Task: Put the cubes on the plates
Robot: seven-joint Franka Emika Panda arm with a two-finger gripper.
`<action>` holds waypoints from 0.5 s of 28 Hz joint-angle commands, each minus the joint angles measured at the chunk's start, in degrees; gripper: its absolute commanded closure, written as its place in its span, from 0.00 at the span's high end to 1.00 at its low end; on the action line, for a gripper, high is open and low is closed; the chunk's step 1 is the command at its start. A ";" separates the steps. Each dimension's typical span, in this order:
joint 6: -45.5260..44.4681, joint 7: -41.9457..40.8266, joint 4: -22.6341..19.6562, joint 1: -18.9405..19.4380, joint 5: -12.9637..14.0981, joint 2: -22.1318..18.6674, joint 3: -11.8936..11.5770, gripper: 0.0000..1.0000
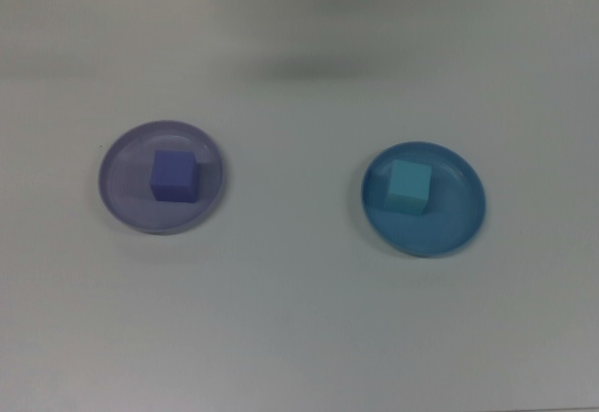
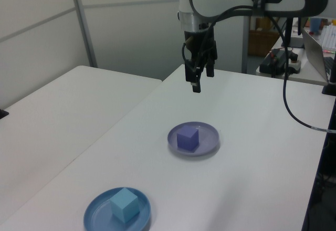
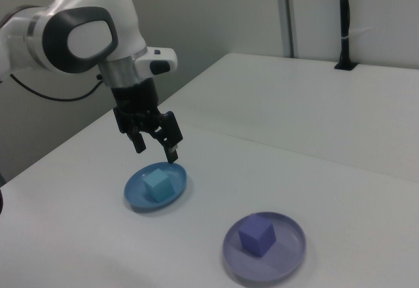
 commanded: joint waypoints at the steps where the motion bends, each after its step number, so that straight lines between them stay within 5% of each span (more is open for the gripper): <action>1: 1.16 -1.28 -0.83 -0.16 1.99 -0.26 -0.60 1.00; 14: 2.49 -2.51 -1.09 -1.30 1.99 0.53 -0.69 1.00</action>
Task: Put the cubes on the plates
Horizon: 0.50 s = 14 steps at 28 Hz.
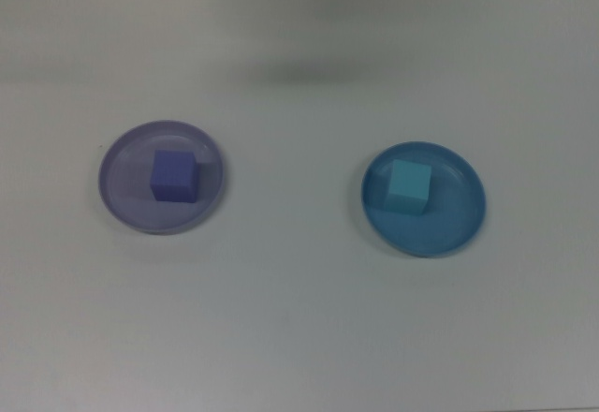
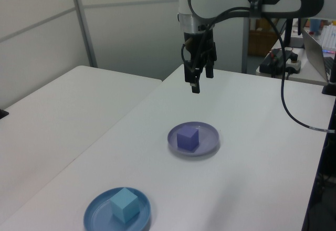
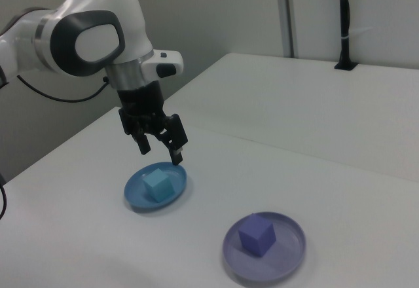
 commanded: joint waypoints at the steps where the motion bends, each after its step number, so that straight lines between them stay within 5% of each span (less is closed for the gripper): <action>1: 1.71 -2.17 -1.09 -0.66 1.61 -0.24 -0.46 1.00; 14: 2.06 -2.61 -0.73 -2.06 1.70 0.20 -0.37 1.00</action>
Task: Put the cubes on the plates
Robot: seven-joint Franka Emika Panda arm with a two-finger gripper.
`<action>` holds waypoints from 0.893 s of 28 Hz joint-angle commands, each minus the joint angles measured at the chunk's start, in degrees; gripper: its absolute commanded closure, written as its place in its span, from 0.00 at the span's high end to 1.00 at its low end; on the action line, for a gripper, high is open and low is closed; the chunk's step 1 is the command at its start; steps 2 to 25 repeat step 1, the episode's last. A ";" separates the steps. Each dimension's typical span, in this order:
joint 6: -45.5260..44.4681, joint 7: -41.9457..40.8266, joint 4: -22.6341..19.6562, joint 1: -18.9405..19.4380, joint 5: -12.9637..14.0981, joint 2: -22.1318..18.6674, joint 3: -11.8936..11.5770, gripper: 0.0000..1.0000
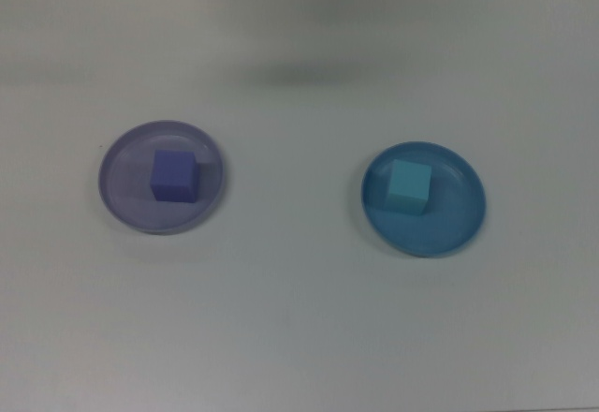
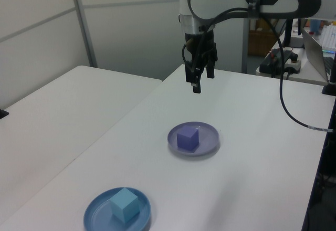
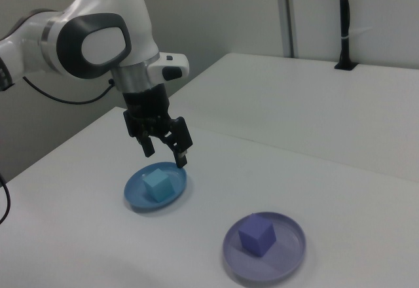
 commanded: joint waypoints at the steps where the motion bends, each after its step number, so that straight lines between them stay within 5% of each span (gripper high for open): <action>1: 2.31 -2.13 -0.74 -1.40 1.78 -0.35 -0.21 1.00; 25: 2.31 -2.13 -0.74 -1.40 1.78 -0.35 -0.21 1.00</action>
